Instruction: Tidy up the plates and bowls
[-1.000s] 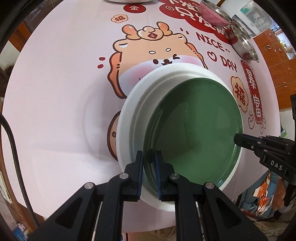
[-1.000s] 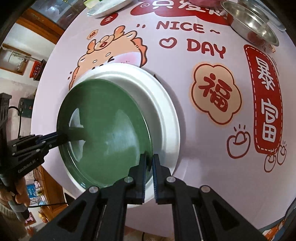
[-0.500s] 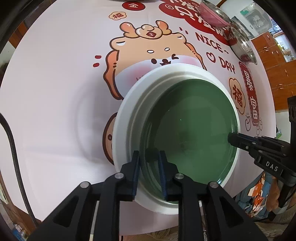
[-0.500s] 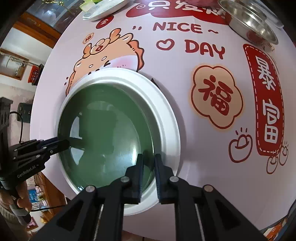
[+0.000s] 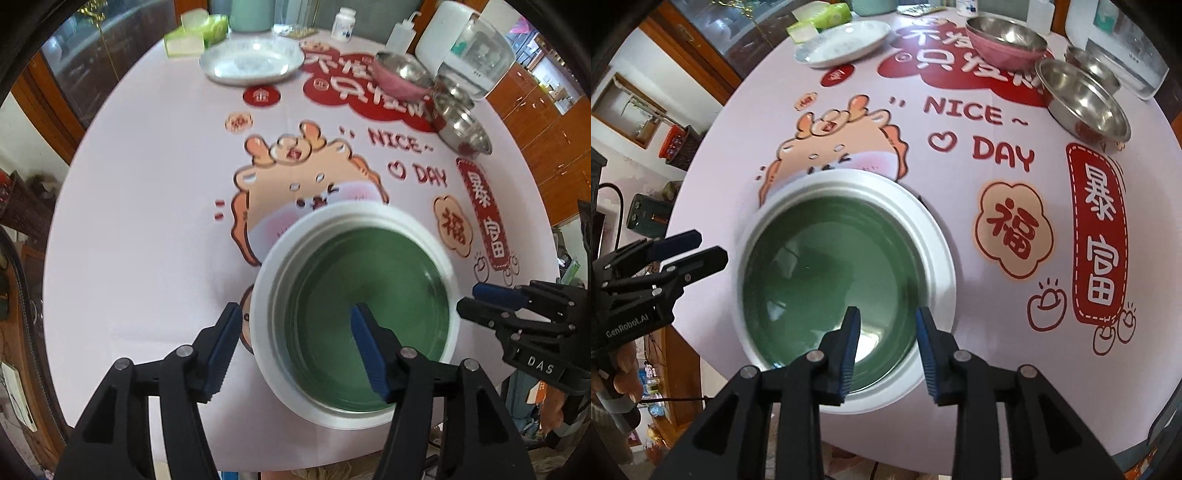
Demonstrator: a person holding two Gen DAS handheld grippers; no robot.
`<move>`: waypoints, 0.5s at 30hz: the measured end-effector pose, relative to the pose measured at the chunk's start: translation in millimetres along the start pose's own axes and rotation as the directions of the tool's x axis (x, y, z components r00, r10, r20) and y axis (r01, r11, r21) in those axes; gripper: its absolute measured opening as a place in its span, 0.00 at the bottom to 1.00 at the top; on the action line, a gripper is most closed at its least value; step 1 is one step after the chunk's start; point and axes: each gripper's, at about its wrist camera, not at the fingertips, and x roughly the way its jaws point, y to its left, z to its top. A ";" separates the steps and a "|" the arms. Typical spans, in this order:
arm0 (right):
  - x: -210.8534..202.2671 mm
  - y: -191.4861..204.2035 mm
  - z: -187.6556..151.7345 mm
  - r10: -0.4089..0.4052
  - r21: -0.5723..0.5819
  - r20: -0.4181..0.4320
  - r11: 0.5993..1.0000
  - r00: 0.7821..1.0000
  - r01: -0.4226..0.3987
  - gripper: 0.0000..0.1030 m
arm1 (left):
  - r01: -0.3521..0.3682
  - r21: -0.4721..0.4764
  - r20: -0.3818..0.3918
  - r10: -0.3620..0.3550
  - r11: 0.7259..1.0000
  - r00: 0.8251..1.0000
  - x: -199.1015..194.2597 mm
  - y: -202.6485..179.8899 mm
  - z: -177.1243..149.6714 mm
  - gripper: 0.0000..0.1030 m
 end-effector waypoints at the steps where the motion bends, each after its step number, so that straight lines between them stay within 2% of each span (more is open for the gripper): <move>1: -4.3 0.9 0.3 0.005 -0.002 0.006 1.000 1.000 -0.005 0.30 | -0.003 0.003 0.008 0.003 1.000 1.000 -3.2 0.0 -0.3 0.63; 8: -26.0 14.6 12.3 0.027 -0.029 0.048 0.999 0.998 -0.026 0.30 | -0.040 0.031 0.095 0.037 0.999 0.995 -40.1 -4.3 8.0 0.65; 10: -31.6 16.7 18.6 0.033 -0.034 0.059 0.999 0.998 -0.031 0.30 | -0.054 0.037 0.116 0.049 0.998 0.992 -48.8 -4.2 13.5 0.70; 15: -53.0 22.4 40.4 0.039 -0.052 0.105 0.998 0.994 -0.033 0.30 | -0.095 0.057 0.193 0.083 0.994 0.978 -79.7 3.5 37.4 0.71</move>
